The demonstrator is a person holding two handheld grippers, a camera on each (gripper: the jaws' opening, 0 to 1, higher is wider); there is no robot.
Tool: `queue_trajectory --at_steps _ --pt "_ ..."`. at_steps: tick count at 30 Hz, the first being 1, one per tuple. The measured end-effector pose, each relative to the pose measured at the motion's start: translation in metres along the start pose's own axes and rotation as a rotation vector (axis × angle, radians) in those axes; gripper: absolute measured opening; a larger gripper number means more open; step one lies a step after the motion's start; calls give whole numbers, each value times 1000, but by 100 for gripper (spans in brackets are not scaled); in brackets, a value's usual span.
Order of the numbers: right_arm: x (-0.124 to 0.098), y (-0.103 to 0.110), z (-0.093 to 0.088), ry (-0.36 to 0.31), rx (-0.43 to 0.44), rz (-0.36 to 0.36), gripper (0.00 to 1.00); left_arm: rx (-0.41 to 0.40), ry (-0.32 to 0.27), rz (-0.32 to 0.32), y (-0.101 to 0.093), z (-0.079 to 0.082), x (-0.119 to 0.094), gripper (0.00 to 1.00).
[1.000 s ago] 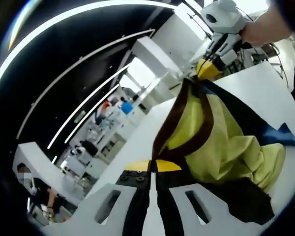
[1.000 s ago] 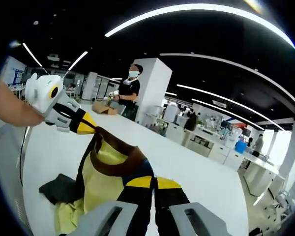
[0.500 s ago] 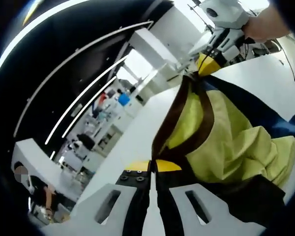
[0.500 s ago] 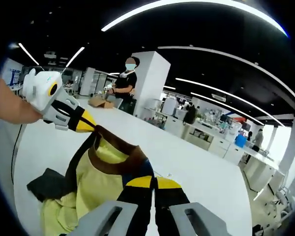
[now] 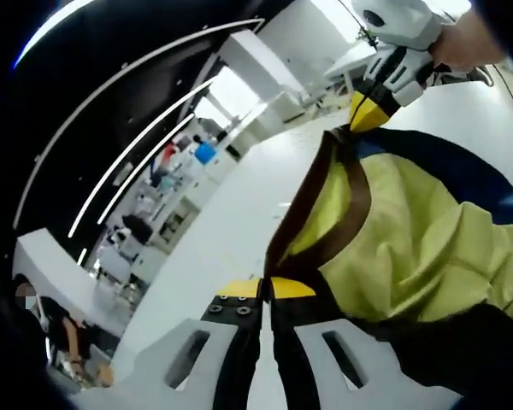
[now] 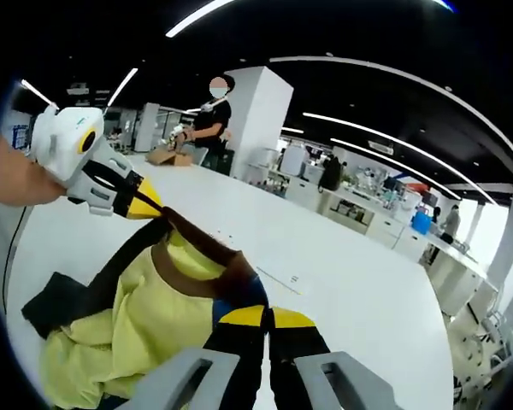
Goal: Fold the garment on the visible template until the final outline fits inside the template.
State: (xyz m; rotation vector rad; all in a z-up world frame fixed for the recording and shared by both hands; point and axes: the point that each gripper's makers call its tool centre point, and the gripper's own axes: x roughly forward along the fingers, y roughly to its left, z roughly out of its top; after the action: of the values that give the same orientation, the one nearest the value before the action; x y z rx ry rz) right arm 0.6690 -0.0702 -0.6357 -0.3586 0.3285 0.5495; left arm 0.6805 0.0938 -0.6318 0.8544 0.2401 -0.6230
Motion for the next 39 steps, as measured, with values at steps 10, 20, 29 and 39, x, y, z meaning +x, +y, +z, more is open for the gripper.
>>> queue_trajectory --at_steps 10,20,29,39 --pt "30 1 -31 107 -8 8 0 -5 77 -55 -11 -21 28 0" --pt "28 -6 -27 123 -19 -17 11 -36 113 -58 -11 -24 28 11" --pt "7 -8 -21 89 9 -38 10 -29 95 -53 -14 -22 7 10" --pt "-21 -2 -16 35 57 -53 12 -86 62 -51 -23 -27 -26 10"
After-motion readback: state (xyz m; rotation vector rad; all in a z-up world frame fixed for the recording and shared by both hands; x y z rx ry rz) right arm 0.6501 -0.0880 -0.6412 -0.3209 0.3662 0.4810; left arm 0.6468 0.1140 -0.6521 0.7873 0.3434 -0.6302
